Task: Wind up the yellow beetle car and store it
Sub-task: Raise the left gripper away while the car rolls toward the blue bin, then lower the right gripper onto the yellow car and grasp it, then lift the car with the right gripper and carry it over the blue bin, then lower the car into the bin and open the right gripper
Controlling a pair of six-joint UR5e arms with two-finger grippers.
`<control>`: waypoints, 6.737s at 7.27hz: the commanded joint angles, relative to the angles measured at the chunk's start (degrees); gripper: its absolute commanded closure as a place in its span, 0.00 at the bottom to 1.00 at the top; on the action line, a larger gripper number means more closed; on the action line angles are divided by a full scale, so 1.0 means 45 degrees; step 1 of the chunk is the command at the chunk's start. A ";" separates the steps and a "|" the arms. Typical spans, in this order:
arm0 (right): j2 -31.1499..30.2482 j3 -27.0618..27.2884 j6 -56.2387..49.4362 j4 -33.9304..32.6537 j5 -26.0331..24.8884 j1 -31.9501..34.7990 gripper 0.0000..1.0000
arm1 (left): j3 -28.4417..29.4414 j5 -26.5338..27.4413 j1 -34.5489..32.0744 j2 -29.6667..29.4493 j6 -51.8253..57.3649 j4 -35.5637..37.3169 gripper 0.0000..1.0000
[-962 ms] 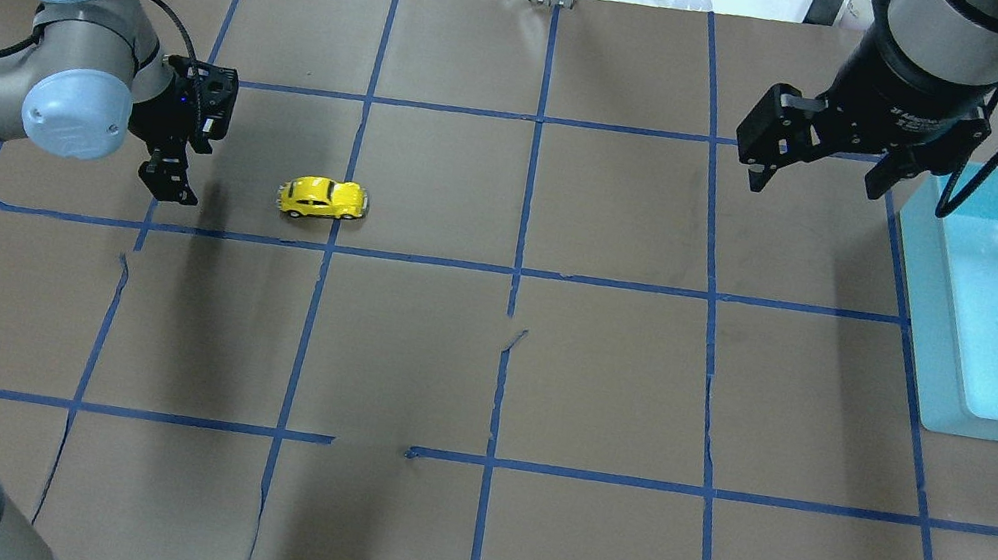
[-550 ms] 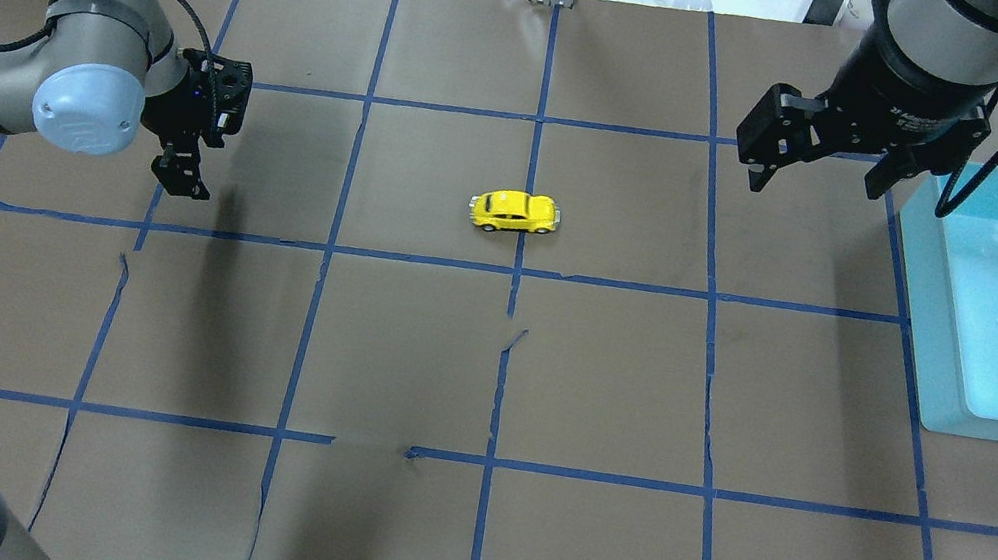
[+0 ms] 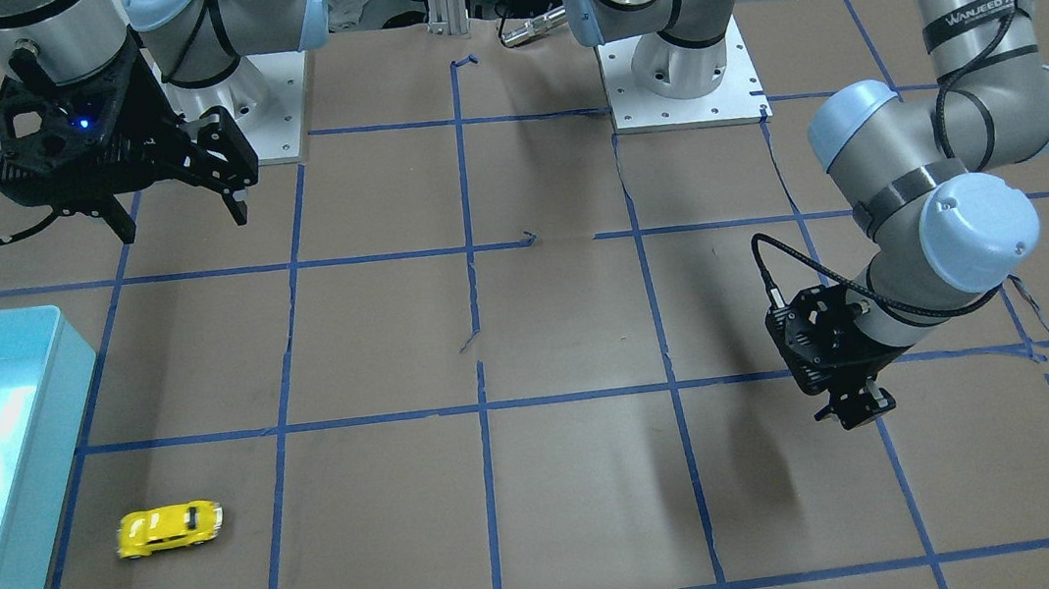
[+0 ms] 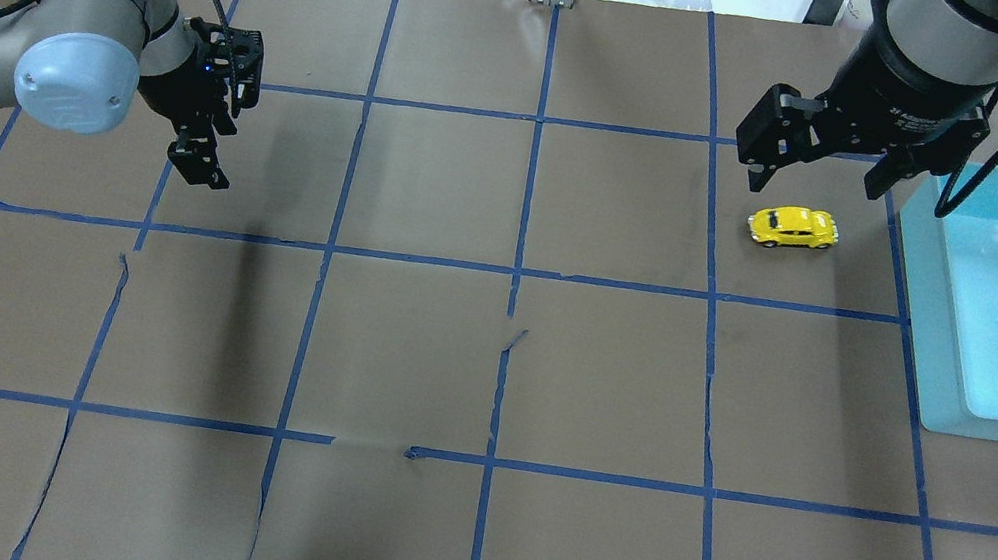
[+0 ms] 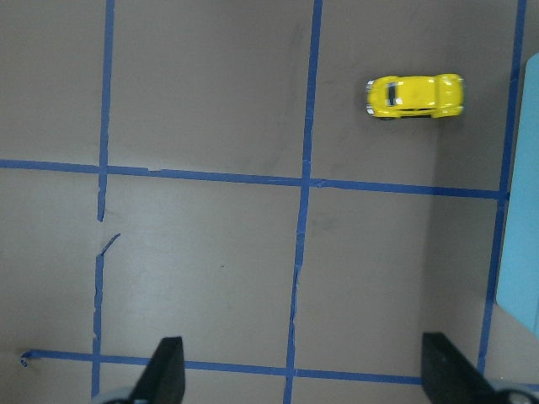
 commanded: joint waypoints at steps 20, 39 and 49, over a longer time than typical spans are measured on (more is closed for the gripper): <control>0.7363 -0.0078 -2.4336 -0.6621 -0.0521 -0.3222 0.01 | 0.2883 0.1027 -0.3094 0.3654 -1.9869 -0.5348 0.00; 0.4609 0.0524 -2.4705 -0.4432 -0.0508 -0.6871 1.00 | 0.2571 0.1068 -0.3230 0.3770 -2.1198 -0.5368 0.00; 0.5724 0.2520 -2.5449 -0.7501 -0.0781 -0.7637 0.00 | 0.2531 0.1048 -0.3152 0.3810 -2.1080 -0.5387 0.00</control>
